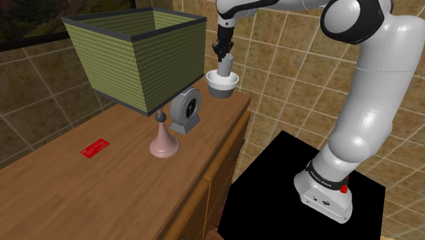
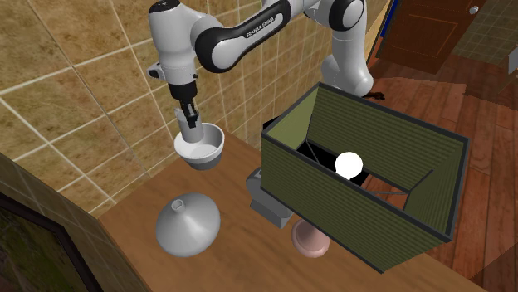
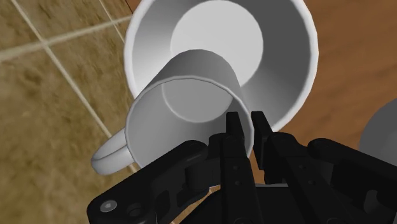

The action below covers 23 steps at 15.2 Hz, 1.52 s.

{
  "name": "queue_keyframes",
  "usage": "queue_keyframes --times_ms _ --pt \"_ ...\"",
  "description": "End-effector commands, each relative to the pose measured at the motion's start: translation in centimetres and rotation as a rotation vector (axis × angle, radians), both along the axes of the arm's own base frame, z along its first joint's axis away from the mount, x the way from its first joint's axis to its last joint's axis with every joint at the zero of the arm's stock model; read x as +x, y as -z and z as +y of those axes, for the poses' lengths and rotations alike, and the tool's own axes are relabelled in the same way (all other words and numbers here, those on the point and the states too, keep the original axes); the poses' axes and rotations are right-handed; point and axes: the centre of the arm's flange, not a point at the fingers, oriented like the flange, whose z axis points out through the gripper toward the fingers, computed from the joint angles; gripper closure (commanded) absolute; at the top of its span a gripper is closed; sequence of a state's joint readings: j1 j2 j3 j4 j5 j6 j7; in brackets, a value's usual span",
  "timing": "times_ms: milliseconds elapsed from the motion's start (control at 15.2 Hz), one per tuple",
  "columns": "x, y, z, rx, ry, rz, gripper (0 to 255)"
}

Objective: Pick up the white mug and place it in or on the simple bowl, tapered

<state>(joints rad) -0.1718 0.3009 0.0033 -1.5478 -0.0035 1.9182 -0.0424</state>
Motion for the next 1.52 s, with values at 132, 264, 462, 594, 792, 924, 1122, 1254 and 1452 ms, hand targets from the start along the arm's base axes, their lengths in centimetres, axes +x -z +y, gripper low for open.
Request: queue_keyframes --times_ms 132,264,462,594,792,924,1122,1254,1452 --pt "0.0 0.3 0.0 0.000 0.000 -0.001 255" --pt "0.0 0.3 0.0 0.000 0.000 -0.001 255" --pt "0.0 0.3 0.0 0.000 0.000 -0.001 0" --pt "0.0 0.3 0.0 0.000 0.000 -0.001 0" --pt "0.0 0.3 0.0 0.000 0.000 -0.001 0" --pt "-0.2 -2.4 0.0 0.000 0.000 -0.001 0" --pt "-0.3 -4.7 0.1 0.000 0.000 -0.001 0" --pt "-0.3 -4.7 0.1 0.000 0.000 -0.001 0" --pt "-0.3 -4.7 0.1 0.000 0.000 -0.001 0"
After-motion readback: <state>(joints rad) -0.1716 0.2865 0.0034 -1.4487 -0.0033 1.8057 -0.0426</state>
